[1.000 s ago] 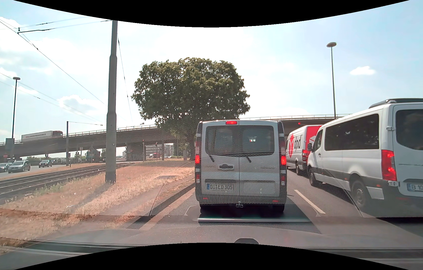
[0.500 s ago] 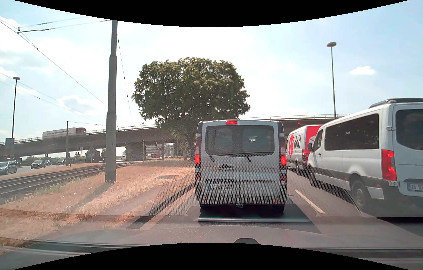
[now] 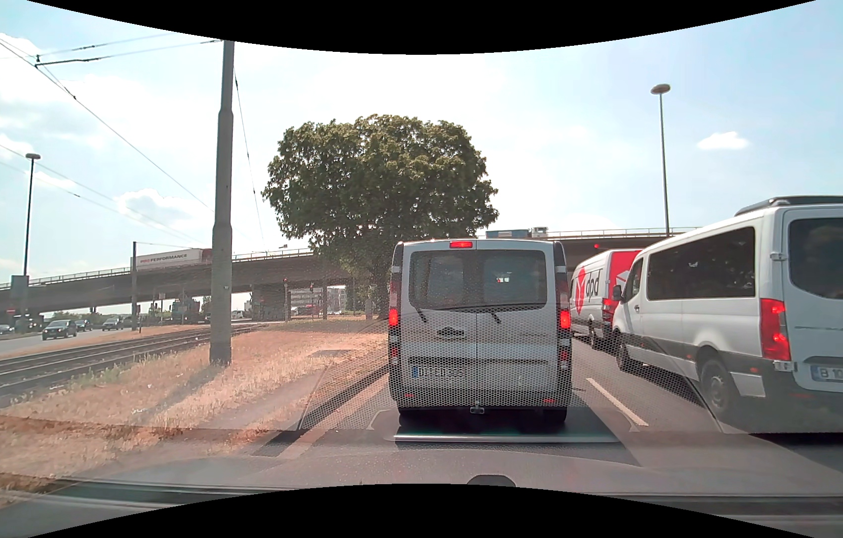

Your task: Follow the waypoints while adhering to traffic rules and regulations

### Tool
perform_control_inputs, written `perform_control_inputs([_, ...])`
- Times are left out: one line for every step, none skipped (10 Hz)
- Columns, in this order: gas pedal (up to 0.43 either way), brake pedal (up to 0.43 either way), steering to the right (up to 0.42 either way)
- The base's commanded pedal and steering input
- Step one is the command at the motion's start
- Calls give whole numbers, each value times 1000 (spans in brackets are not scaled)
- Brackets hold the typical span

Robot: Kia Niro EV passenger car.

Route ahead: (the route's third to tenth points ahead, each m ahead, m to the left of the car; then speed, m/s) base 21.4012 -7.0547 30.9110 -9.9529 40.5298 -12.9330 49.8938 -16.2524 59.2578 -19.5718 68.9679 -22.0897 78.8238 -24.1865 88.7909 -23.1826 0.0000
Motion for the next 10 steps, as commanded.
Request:
perform_control_inputs([0,299,14])
perform_control_inputs([0,299,14])
perform_control_inputs([0,299,14])
perform_control_inputs([0,299,13])
perform_control_inputs([0,299,14])
perform_control_inputs([0,299,14])
perform_control_inputs([0,299,14])
perform_control_inputs([0,299,14])
perform_control_inputs([0,299,14])
perform_control_inputs([0,299,14])
